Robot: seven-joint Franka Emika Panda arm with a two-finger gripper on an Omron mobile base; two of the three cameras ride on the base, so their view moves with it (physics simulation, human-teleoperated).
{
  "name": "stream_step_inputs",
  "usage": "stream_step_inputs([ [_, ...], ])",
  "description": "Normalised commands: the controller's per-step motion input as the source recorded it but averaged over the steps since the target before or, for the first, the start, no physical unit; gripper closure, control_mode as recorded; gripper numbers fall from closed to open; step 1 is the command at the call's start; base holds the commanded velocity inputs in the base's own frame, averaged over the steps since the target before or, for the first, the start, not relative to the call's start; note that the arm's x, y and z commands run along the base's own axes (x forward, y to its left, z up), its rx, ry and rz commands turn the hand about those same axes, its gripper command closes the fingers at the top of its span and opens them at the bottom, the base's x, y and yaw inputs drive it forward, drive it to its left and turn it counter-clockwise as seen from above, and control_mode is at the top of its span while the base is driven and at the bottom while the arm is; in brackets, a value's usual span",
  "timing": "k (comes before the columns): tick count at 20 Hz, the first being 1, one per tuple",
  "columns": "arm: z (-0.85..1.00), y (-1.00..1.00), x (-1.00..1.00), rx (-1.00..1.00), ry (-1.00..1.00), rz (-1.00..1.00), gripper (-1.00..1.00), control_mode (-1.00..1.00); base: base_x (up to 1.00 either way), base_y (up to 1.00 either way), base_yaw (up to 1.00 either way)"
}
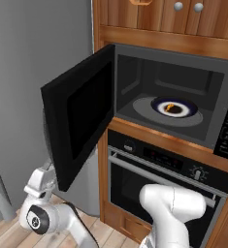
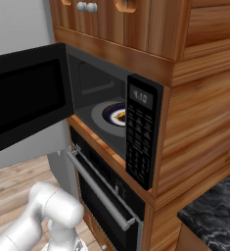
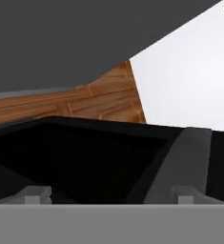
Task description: Transport the shrimp from the fridge to the microwave and turn on the microwave.
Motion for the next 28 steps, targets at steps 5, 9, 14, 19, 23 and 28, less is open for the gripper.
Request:
stream_step_inputs([
  [5, 0.59, -0.84, -0.14, 0.37, -0.09, -0.01, -1.00, -1.00, 0.00, 0.00, 0.00],
  [9, 0.45, -1.00, 0.00, 0.44, 0.00, 0.00, -1.00, -1.00, 0.00, 0.00, 0.00],
  [14, 0.31, -1.00, 0.00, 0.43, 0.00, 0.01, -1.00, -1.00, 0.00, 0.00, 0.00],
  [19, 0.20, -1.00, 0.11, 0.39, 0.00, 0.01, -1.00, -1.00, 0.00, 0.00, 0.00],
  [23, 0.07, -1.00, 0.14, 0.37, -0.02, 0.05, -1.00, -1.00, 0.00, 0.00, 0.00],
  [28, 0.06, -1.00, 0.19, 0.38, -0.05, 0.10, -1.00, -1.00, 0.00, 0.00, 0.00],
])
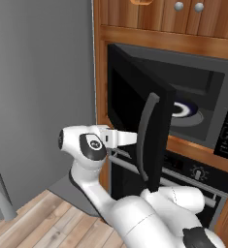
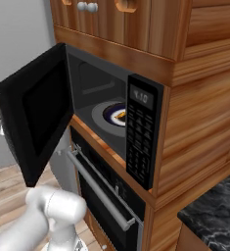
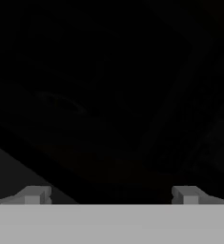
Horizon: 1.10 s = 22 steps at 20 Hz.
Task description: Transport the shrimp from the fridge to the microwave and turn on the microwave.
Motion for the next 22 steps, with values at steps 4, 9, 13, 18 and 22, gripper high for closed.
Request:
stream_step_inputs([
  [4, 0.00, -1.00, 0.40, 0.35, -0.05, 0.20, -1.00, -1.00, 0.00, 0.00, 0.00],
  [9, 0.00, -1.00, 0.49, 0.31, -0.13, 0.21, -1.00, -1.00, 0.00, 0.00, 0.00],
  [13, 0.00, -0.87, 0.68, 0.22, -0.20, 0.20, -1.00, -1.00, 0.00, 0.00, 0.00],
  [18, 0.00, -0.62, 0.63, 0.14, -0.27, 0.10, -1.00, -1.00, 0.00, 0.00, 0.00],
  [22, 0.00, -0.42, 0.61, 0.07, -0.34, 0.02, -1.00, -1.00, 0.00, 0.00, 0.00],
])
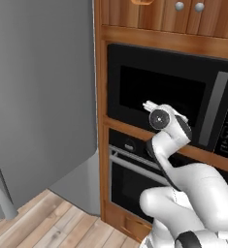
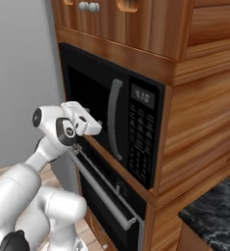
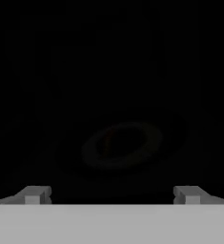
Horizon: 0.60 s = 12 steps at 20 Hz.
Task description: Transport the shrimp from the fridge to the microwave and turn on the microwave.
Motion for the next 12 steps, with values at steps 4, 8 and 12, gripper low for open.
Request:
stream_step_inputs([
  [4, 0.00, -0.22, 0.46, 0.02, -0.40, 0.00, -1.00, -1.00, 0.00, 0.00, 0.00],
  [8, 0.07, -0.02, 0.01, 0.02, -0.20, -0.05, -1.00, -1.00, 0.00, 0.00, 0.00],
  [12, 0.09, 0.11, -0.40, 0.00, -0.06, -0.13, -1.00, -1.00, 0.00, 0.00, 0.00],
])
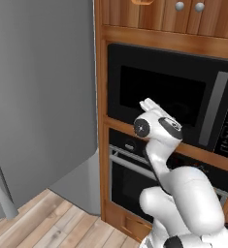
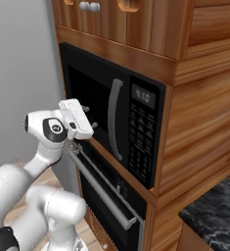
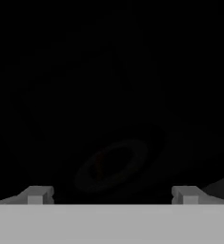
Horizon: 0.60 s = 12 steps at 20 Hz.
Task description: Transport the shrimp from the fridge to the microwave and turn on the microwave.
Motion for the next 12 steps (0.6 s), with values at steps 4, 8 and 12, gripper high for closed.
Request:
stream_step_inputs([
  [4, 0.22, 0.00, -0.67, 0.05, -0.02, -0.03, -1.00, -1.00, 0.00, 0.00, 0.00],
  [8, 0.46, 0.06, -0.61, 0.06, -0.02, -0.12, -1.00, -1.00, 0.00, 0.00, 0.00],
  [12, 0.39, 0.00, -0.61, 0.07, 0.00, -0.10, -1.00, -1.00, 0.00, 0.00, 0.00],
])
